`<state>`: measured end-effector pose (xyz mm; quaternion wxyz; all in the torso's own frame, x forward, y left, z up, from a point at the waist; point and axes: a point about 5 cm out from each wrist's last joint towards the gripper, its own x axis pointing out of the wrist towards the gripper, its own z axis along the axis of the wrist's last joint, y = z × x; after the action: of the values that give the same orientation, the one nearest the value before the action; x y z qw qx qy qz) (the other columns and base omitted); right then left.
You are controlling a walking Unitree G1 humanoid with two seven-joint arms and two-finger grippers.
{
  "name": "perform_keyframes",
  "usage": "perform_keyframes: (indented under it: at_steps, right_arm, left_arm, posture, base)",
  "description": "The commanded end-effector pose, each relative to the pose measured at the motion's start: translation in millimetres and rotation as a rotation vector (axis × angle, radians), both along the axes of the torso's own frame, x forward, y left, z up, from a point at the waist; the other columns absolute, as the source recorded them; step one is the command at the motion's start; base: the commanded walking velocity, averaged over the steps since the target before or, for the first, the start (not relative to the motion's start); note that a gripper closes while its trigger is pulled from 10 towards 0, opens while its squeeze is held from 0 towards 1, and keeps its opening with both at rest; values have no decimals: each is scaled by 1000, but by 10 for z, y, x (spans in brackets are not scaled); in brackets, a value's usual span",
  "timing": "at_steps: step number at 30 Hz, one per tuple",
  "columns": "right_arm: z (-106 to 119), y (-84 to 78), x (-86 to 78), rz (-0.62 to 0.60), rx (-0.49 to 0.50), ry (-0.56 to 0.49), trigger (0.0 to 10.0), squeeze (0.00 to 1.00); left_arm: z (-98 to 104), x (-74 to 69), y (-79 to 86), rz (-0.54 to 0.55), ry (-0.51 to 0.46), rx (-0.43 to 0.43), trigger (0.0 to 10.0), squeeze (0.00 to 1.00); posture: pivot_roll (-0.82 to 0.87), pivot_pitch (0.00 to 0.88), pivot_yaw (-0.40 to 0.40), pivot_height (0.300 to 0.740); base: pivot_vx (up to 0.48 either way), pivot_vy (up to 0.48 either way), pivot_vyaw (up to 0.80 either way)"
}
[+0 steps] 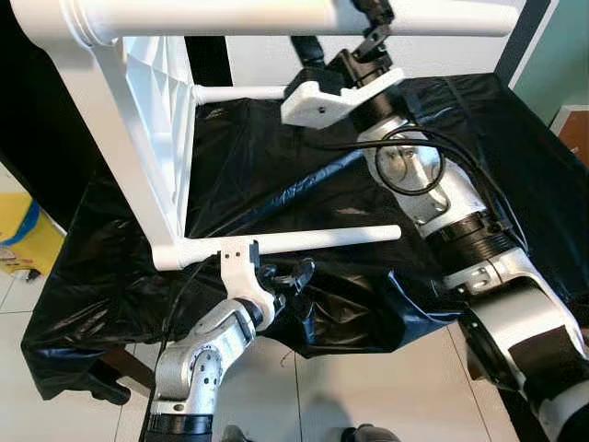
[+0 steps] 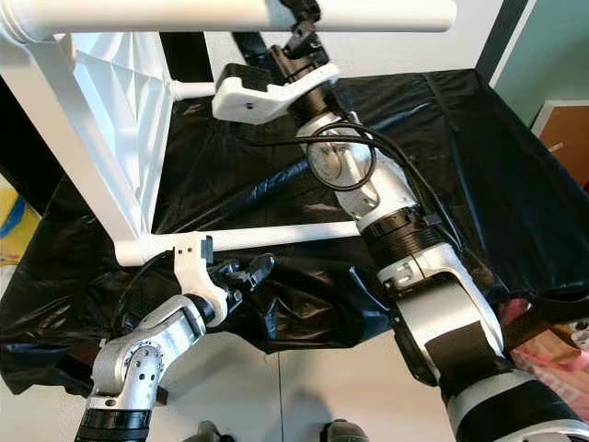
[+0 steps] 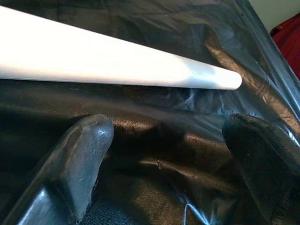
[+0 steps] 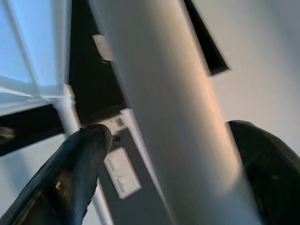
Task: Building children table
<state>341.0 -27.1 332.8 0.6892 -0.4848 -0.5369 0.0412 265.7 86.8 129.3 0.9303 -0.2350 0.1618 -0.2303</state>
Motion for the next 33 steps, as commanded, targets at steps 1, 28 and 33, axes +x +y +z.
perform_keyframes:
  at_steps: [1,28,33]
  right_arm:
    - [34,118,-3,37,-68,40,10000,0]
    - [282,-89,168,126,-112,590,0,0]
    - [457,-155,146,213,60,680,0,0]
  left_arm:
    - [-31,24,-33,4,24,-4,10000,0]
    - [21,478,57,354,154,-8,10000,0]
    - [163,629,-19,363,100,13,10000,0]
  posture:
    - [-66,55,-21,740]
    - [-104,44,-22,740]
    - [-115,35,-15,740]
  base:
    - [0,0,0]
    - [0,0,0]
    - [0,0,0]
